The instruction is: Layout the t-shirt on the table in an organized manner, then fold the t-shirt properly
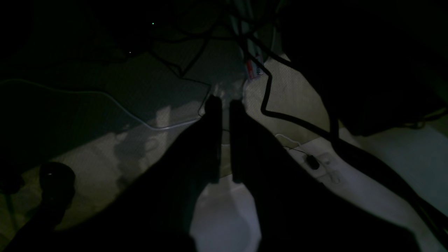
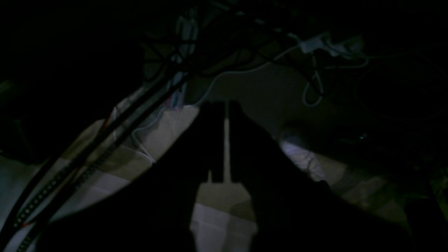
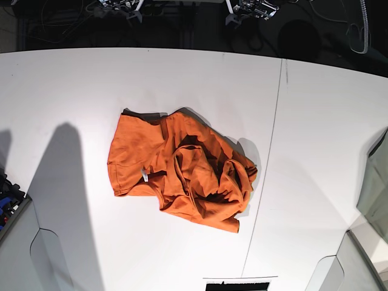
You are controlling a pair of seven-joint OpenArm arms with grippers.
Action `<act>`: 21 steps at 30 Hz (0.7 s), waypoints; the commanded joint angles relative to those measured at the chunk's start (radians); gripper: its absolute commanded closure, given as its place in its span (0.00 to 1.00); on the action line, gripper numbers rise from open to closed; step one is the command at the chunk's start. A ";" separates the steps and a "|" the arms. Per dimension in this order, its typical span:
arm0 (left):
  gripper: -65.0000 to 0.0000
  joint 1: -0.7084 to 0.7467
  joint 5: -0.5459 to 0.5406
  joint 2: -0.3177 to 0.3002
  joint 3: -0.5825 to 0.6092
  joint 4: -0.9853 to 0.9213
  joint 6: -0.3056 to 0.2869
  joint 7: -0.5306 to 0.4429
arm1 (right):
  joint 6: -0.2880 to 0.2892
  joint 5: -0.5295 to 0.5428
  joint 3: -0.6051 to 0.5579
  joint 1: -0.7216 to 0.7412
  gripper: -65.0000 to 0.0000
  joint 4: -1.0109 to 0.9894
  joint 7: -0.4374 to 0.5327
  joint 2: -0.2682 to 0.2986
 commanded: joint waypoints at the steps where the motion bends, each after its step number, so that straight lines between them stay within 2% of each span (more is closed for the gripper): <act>1: 0.93 -0.002 0.001 0.000 0.000 0.004 -0.010 -0.001 | 0.011 0.000 0.003 0.000 0.97 0.005 0.000 0.005; 21: 0.93 0.014 0.001 0.000 0.000 0.004 -0.010 -0.001 | 0.011 0.000 0.003 -0.001 0.97 0.005 0.000 0.005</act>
